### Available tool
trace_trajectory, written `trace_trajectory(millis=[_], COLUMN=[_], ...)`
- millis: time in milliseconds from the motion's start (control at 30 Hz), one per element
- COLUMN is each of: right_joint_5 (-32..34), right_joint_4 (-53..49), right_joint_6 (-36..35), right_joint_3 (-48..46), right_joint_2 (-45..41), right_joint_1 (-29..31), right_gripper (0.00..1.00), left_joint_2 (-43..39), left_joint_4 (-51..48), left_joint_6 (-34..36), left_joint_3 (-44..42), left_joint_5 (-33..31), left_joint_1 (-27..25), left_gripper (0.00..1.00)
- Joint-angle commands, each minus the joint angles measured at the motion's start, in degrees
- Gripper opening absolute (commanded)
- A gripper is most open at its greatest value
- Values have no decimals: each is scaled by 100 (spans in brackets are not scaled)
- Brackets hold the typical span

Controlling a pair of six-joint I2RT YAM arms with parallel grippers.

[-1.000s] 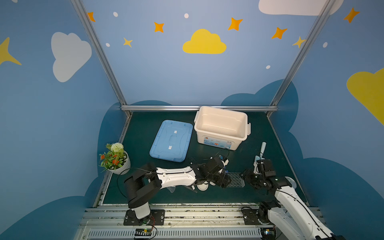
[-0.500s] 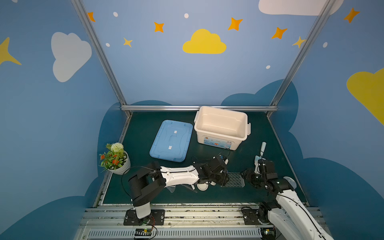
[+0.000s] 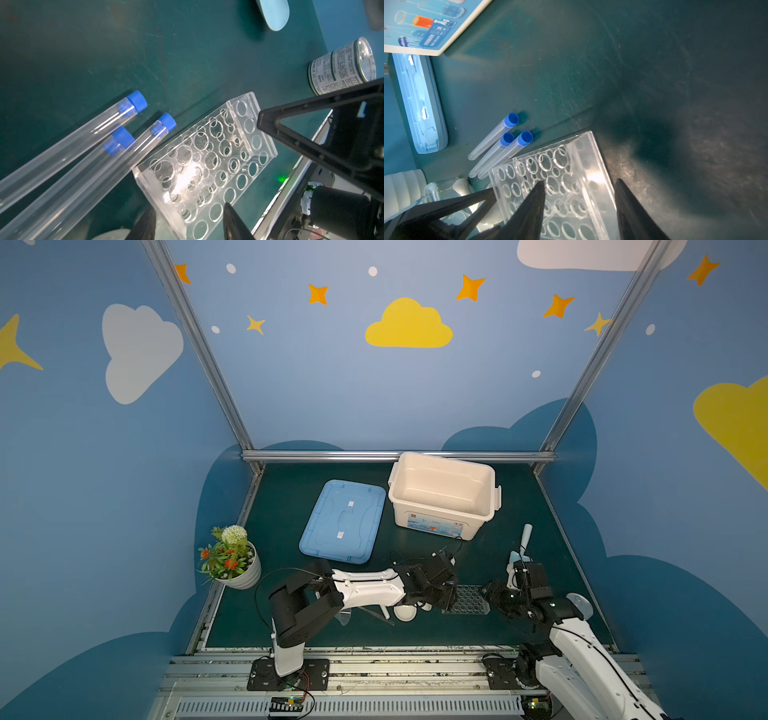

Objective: Organize the chemistry lab equipment

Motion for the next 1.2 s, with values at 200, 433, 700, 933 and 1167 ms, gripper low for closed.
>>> trace_trajectory(millis=[200,433,700,933,1167], right_joint_5=[-225,-260,-273,-269,-350], right_joint_4=[279,484,736,836,1034], right_joint_6=[117,276,238,-20,-204], right_joint_3=[-72,-25,139,346,507], right_joint_2=[208,298,528,644,979], right_joint_1=[27,-21,-215,-535,-709], right_gripper=[51,49,49,50,50], left_joint_2=[380,668,1007,1321,1530], left_joint_4=[-12,125,111,108,82], left_joint_6=[-124,-153,-75,-46,-6], left_joint_3=[305,629,1179,1649,1966], left_joint_5=[323,481,598,691,628], left_joint_1=[82,151,172,160,161], left_gripper=[51,50,49,49,53])
